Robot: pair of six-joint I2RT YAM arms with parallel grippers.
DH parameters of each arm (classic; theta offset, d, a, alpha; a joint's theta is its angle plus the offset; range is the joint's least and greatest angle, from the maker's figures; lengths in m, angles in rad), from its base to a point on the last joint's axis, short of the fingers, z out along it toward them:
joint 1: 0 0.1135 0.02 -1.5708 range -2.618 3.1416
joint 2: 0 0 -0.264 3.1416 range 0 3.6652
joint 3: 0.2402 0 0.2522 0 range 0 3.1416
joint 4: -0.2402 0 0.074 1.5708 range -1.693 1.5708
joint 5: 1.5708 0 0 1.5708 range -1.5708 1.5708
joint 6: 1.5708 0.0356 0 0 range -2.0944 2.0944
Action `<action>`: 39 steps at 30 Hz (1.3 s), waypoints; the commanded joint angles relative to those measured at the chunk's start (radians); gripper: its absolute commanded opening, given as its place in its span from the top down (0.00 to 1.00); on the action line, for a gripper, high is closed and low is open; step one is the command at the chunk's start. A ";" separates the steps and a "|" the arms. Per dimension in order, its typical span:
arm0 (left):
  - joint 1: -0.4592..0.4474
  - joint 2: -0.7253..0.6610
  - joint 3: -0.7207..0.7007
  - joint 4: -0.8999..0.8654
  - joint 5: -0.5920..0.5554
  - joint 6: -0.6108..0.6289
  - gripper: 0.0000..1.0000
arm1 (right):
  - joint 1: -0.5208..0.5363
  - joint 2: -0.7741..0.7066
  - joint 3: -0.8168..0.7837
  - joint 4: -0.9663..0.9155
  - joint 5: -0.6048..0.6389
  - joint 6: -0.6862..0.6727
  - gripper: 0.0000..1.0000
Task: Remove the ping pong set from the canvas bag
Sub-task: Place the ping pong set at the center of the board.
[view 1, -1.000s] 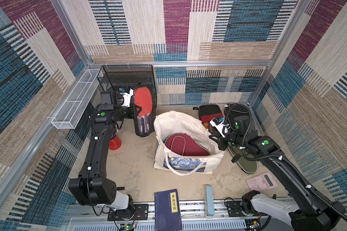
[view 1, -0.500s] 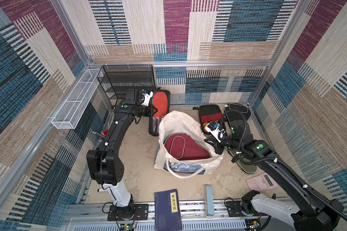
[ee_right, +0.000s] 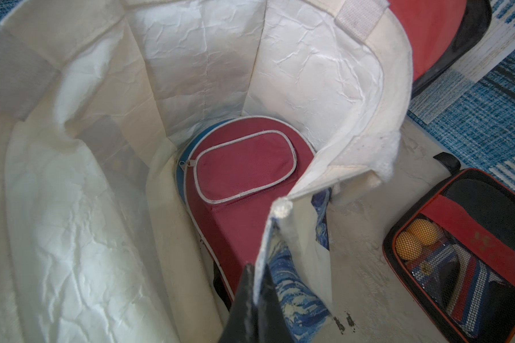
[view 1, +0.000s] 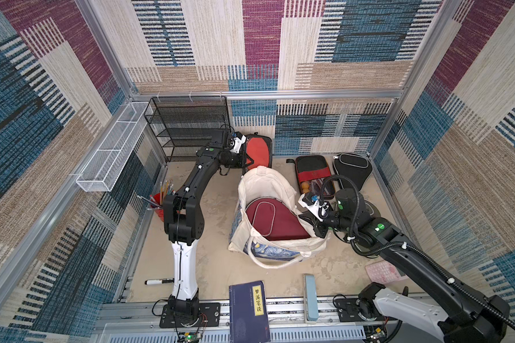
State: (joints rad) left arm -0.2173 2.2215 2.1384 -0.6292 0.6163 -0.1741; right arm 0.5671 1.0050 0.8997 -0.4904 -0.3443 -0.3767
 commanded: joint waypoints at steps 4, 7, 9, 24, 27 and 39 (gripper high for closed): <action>-0.006 0.153 0.154 -0.023 0.109 -0.126 1.00 | 0.014 -0.002 -0.023 0.028 0.030 -0.016 1.00; -0.007 0.224 0.221 -0.039 0.119 -0.135 1.00 | 0.019 0.003 -0.022 0.038 0.025 -0.016 1.00; -0.004 0.284 0.273 -0.024 0.192 -0.142 1.00 | 0.019 0.005 -0.025 0.042 0.025 -0.016 1.00; -0.041 0.554 0.509 0.010 0.271 -0.287 1.00 | 0.019 -0.016 -0.077 0.071 0.025 -0.005 1.00; -0.061 0.574 0.508 0.063 0.264 -0.328 1.00 | 0.019 -0.009 -0.076 0.074 0.030 -0.008 1.00; -0.080 0.606 0.498 0.145 0.234 -0.399 0.83 | 0.019 -0.053 -0.097 0.080 0.058 -0.004 1.00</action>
State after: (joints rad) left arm -0.2966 2.8239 2.6400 -0.5262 0.9154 -0.5842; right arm 0.5842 0.9604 0.8097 -0.3950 -0.3061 -0.3859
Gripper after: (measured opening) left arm 0.221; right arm 0.050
